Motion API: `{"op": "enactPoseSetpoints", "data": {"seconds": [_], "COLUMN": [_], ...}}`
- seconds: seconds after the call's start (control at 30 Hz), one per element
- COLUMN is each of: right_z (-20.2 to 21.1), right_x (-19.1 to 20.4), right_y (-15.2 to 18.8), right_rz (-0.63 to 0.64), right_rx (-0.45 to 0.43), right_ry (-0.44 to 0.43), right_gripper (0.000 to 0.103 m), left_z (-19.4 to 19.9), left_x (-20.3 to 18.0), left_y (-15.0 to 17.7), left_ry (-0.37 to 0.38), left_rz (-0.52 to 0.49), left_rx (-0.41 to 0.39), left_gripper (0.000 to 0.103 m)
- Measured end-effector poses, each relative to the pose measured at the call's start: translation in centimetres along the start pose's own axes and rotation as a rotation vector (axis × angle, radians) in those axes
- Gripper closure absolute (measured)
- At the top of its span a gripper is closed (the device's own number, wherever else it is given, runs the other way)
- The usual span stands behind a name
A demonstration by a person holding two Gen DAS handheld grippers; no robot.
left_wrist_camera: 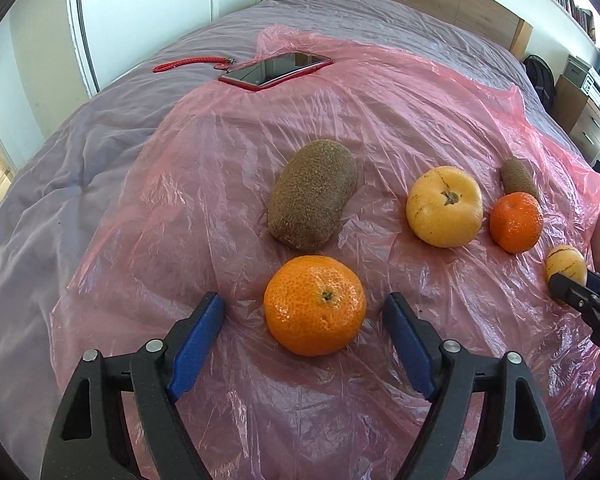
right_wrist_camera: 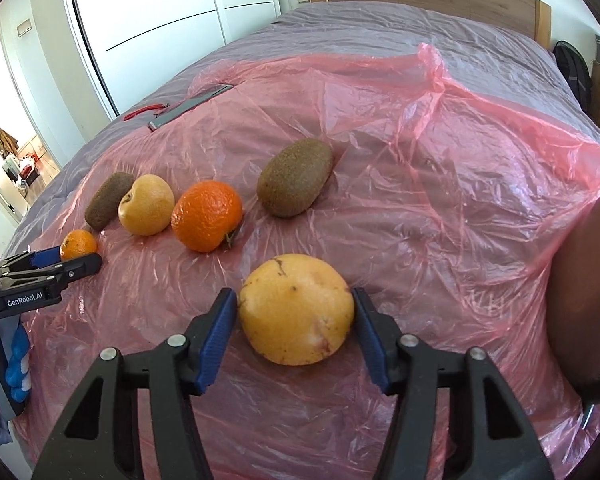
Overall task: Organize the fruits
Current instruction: 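Grasp a tangerine with the left gripper while the right gripper grasps the yellow pear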
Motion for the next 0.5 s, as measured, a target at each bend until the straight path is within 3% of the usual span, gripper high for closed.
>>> {"op": "enactPoseSetpoints", "data": {"seconds": [0.2, 0.5], "right_z": [-0.33, -0.59], "right_x": [-0.09, -0.28], "right_y": [0.12, 0.53], "right_rz": [-0.005, -0.008], "right_rx": [-0.025, -0.072], "right_ry": [0.002, -0.029], "right_gripper": [0.029, 0.031], "left_z": [-0.50, -0.68], "left_x": [0.27, 0.52], "left_y": [0.06, 0.39], "left_ry": [0.008, 0.004], "left_rz": [0.015, 0.038], "left_rx": [-0.006, -0.047], "left_gripper": [0.031, 0.047]}}
Point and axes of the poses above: each gripper's, at about its wrist camera, not at the fingertips, and z roughly against the way its jaws point, x to its left, y to its underside, the point moved 7 cm from there along -z, roughly the way its jaws point, and after that the axes turned 6 degrees about x, right-handed, at the moved point
